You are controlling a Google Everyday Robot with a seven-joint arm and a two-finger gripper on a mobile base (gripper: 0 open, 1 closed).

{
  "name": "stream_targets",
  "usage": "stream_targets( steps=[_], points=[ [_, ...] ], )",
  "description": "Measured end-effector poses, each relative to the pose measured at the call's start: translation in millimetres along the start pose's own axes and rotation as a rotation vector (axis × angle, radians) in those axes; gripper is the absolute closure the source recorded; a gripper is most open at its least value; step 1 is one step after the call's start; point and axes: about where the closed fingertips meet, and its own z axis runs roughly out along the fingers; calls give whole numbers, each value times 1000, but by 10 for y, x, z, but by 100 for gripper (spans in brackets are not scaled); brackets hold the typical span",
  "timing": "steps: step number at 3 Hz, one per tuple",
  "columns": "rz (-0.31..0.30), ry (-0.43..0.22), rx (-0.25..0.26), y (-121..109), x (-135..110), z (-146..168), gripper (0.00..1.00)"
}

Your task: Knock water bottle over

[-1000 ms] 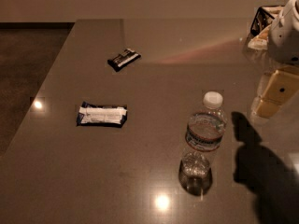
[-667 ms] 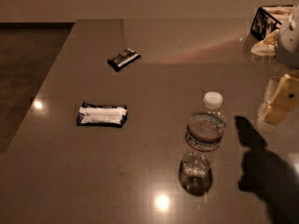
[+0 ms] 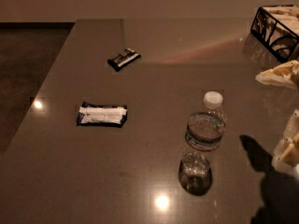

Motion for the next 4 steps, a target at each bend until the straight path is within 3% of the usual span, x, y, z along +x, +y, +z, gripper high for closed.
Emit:
stream_targets(
  steps=[1, 3, 4],
  points=[
    [-28, -143, -51, 246, -195, 182, 0],
    [-75, -340, -104, 317, -758, 318, 0],
    [-44, -375, -125, 259, -859, 383, 26]
  ],
)
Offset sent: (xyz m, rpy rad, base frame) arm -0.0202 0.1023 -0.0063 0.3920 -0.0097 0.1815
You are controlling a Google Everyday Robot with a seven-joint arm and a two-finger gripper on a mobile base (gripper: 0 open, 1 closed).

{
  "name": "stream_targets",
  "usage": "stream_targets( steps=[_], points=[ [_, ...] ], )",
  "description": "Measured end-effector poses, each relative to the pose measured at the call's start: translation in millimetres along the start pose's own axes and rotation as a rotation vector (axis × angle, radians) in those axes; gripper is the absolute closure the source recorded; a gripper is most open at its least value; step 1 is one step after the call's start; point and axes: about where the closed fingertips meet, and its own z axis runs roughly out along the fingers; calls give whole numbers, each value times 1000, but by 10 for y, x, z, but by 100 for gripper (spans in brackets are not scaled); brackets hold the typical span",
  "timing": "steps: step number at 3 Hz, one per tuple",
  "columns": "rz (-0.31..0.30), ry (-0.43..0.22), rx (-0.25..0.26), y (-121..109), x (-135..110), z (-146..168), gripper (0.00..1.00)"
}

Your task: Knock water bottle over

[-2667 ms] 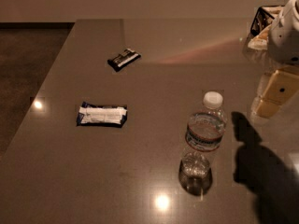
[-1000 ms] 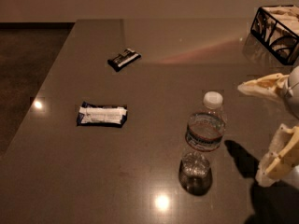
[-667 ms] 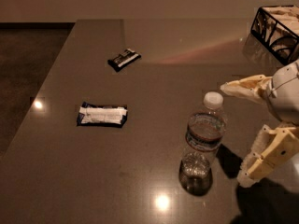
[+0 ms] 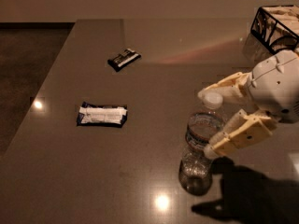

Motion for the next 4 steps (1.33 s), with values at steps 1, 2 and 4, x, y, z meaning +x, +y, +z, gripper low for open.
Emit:
stream_targets(
  steps=[1, 2, 4],
  points=[
    [17, -12, -5, -19, -38, 36, 49],
    [53, 33, 4, -130, -79, -19, 72],
    [85, 307, 72, -633, -301, -238, 100]
  ],
)
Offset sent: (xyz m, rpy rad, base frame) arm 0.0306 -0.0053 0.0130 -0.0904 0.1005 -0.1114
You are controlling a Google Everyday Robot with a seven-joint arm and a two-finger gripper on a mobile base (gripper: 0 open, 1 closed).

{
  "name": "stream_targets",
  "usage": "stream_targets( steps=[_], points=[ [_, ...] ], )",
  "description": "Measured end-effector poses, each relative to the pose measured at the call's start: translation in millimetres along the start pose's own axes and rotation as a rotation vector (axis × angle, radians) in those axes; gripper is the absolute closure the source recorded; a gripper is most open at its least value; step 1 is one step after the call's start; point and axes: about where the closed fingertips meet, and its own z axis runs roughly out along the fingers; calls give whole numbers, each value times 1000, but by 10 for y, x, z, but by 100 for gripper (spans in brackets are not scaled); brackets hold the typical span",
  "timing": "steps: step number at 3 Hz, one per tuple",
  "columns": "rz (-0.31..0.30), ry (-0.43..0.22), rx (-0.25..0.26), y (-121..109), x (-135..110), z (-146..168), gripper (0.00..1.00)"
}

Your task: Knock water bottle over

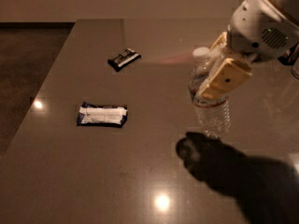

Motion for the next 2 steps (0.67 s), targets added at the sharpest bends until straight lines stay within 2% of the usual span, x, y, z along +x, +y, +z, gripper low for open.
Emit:
stream_targets(
  steps=[1, 2],
  points=[
    [-18, 152, 34, -326, -36, 17, 100],
    [-42, 321, 71, -755, 54, 212, 100]
  ],
)
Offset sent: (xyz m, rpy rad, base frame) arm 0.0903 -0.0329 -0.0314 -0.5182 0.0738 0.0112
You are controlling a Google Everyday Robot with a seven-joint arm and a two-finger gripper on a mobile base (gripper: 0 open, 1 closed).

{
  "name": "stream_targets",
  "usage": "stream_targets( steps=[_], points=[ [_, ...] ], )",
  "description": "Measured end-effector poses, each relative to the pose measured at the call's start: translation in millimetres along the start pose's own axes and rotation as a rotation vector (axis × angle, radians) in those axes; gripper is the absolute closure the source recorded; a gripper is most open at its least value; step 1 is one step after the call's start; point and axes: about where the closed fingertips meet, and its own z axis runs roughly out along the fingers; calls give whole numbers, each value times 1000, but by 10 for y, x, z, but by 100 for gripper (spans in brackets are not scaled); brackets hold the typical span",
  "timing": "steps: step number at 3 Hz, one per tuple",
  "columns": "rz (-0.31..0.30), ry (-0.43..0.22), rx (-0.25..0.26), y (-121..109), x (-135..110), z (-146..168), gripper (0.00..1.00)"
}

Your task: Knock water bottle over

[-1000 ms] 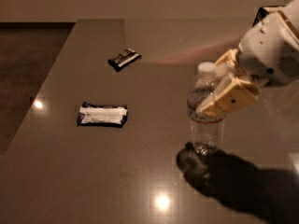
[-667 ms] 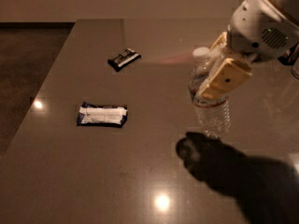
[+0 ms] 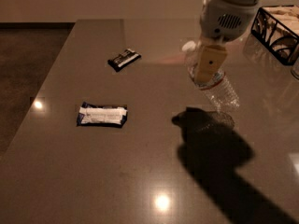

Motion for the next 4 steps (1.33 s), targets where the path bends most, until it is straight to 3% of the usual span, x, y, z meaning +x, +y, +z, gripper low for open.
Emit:
stream_targets(
  steps=[1, 2, 4],
  points=[
    [-10, 91, 6, -211, 25, 245, 100],
    [-21, 184, 10, -331, 29, 468, 82],
    [-46, 264, -16, -296, -31, 798, 36]
  ],
)
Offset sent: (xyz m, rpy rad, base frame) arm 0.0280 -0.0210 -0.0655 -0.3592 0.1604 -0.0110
